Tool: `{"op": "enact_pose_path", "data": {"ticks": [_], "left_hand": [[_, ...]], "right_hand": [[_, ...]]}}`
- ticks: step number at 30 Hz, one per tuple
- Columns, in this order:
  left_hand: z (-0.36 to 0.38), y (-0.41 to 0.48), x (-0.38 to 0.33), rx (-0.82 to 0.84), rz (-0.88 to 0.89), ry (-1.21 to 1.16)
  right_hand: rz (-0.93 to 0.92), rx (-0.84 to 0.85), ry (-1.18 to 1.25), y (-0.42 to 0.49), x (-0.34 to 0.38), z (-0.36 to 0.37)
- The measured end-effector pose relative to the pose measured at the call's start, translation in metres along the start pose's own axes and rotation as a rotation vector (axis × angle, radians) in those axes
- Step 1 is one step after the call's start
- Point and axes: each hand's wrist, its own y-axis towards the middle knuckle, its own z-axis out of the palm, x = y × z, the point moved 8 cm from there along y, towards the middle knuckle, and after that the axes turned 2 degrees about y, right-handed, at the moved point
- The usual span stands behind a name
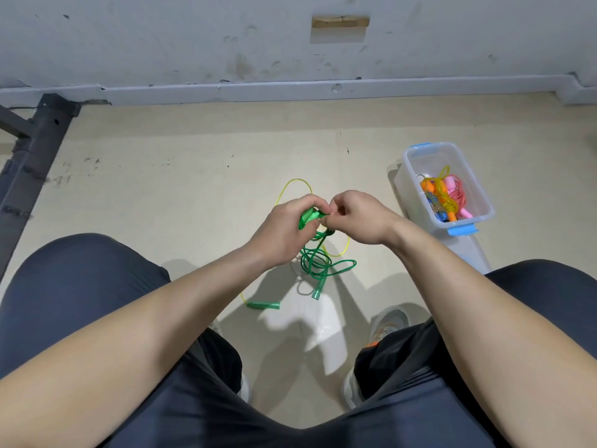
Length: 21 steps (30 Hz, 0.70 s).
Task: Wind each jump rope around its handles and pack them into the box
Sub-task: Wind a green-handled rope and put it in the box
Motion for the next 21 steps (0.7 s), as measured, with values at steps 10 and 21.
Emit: {"op": "enact_pose_path", "data": {"ticks": [10, 21], "left_hand": [[0.003, 0.0, 0.0, 0.035, 0.079, 0.211], [-0.019, 0.007, 0.011, -0.038, -0.039, -0.001]], "right_hand": [[0.229, 0.212, 0.502, -0.009, -0.01, 0.026], [0.015, -0.044, 0.653, 0.002, -0.007, 0.012]]}}
